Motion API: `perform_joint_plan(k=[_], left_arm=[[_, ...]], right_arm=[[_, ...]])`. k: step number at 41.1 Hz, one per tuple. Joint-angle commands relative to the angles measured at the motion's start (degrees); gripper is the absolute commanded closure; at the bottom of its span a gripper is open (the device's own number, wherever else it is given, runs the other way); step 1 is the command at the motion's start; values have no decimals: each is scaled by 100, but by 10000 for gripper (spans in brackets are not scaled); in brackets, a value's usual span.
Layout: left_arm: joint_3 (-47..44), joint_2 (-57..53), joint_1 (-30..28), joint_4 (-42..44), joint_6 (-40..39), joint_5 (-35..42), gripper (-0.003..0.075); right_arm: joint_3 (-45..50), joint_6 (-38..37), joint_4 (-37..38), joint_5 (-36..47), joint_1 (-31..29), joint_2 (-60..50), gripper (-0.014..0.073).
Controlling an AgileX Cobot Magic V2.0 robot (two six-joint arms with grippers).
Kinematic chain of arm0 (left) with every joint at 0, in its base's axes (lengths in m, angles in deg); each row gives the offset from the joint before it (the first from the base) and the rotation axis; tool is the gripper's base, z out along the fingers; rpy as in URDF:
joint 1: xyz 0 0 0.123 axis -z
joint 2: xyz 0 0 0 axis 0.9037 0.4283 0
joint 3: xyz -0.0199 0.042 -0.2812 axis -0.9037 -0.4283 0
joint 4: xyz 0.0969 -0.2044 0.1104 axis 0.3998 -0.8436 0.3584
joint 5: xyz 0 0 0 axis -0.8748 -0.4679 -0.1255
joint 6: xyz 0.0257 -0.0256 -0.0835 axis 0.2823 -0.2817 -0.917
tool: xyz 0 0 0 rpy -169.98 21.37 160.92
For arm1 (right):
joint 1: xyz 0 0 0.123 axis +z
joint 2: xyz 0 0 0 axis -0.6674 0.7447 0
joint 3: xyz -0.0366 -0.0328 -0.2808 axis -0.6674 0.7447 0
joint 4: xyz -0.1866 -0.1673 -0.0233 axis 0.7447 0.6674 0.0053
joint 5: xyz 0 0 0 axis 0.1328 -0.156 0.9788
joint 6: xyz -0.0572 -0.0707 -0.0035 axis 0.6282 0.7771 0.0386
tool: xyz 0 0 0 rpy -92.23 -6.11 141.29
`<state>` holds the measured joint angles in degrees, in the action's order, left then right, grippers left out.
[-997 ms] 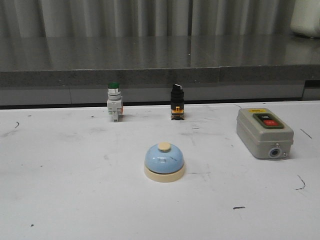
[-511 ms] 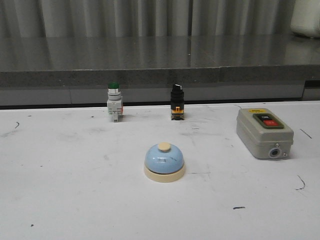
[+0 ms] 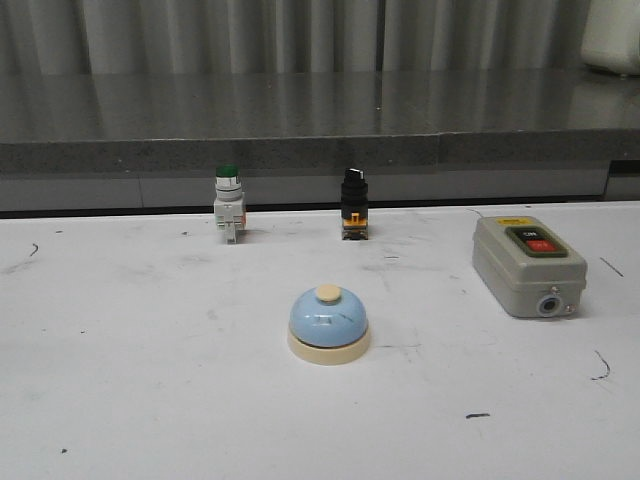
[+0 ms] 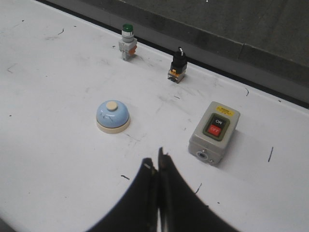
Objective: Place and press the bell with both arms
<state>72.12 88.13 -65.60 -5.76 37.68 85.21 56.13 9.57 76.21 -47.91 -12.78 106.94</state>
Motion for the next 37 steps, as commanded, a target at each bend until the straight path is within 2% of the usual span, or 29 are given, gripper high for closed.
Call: perform_joint_plan(k=[1,28,31,37], left_arm=[[-135,-109,-22,-3,-40,495,740],[-135,-99,-22,-3,-40,495,740],[-135,-99,-22,-3,-40,495,740],[-135,-88,-22,-3,-40,495,740]], right_arm=[[-150,1,28,420,-34,33,662],[-137,1,28,420,-45,-30,662],[-81,7,78,474,-249,-46,662],[510,13,263,1070,-1182,-451,662]])
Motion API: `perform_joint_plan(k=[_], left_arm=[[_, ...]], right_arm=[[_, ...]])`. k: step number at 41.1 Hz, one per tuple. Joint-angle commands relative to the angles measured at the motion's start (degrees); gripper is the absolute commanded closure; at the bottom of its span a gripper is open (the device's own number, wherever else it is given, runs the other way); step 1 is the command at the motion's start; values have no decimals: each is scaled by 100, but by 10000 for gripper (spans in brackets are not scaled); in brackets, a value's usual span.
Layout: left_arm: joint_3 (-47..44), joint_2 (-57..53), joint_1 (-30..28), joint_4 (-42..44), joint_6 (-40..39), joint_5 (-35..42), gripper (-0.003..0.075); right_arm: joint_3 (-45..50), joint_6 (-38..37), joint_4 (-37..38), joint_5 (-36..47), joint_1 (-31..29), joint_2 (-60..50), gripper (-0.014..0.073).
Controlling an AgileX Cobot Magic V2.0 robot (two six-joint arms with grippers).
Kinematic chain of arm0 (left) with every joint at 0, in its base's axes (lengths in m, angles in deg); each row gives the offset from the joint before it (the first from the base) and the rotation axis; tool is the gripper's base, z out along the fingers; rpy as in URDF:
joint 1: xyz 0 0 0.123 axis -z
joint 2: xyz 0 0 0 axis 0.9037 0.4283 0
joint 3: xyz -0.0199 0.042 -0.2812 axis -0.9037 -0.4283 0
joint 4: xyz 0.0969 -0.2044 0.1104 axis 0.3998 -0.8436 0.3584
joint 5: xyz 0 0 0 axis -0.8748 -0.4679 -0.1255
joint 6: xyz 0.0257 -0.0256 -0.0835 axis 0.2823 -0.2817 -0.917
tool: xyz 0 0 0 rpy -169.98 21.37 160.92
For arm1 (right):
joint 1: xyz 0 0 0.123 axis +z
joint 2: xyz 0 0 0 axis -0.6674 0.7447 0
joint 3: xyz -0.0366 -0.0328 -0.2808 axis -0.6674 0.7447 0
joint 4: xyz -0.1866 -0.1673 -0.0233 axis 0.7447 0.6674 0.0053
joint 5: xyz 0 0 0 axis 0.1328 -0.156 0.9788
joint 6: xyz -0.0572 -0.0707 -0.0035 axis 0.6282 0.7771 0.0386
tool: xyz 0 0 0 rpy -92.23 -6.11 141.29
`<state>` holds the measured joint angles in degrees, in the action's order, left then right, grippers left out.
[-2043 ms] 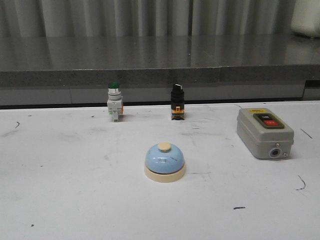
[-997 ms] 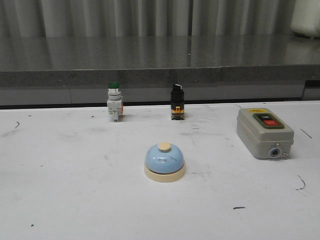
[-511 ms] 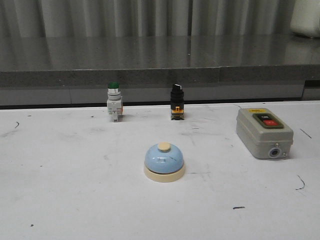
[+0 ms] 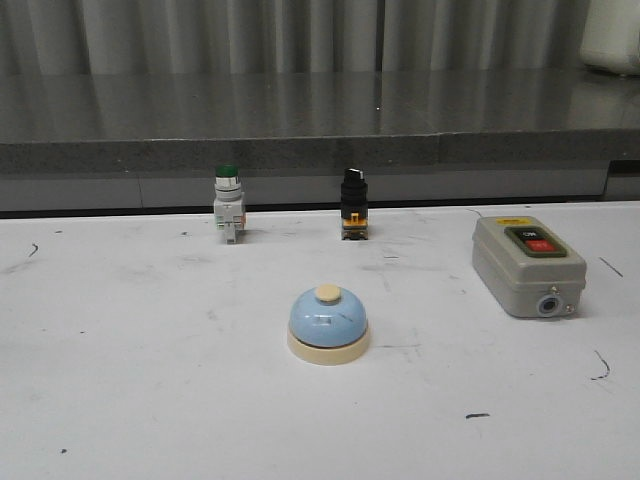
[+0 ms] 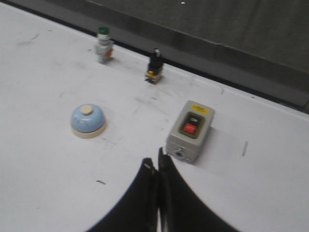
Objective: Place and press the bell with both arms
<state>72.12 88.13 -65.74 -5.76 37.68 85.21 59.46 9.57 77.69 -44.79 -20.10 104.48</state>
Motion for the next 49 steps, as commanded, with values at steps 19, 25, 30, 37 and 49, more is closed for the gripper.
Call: perform_joint_plan(k=[19,25,30,37,49], left_arm=[[-135,-88,-7,-3,-40,495,740],[-135,-88,-7,-3,-40,495,740],[-135,-88,-7,-3,-40,495,740],[-135,-88,-7,-3,-40,495,740],[-135,-88,-7,-3,-40,495,740]], right_arm=[[2904,7,104,3911,-1894,-1811,662],[2917,7,104,3900,-1934,-1811,662],[2917,2,89,3873,-1934,-1811,662],[2917,3,-56,3932,-1970,-1811,662],[2917,-4,-573,3925,-1988,-1811,662]])
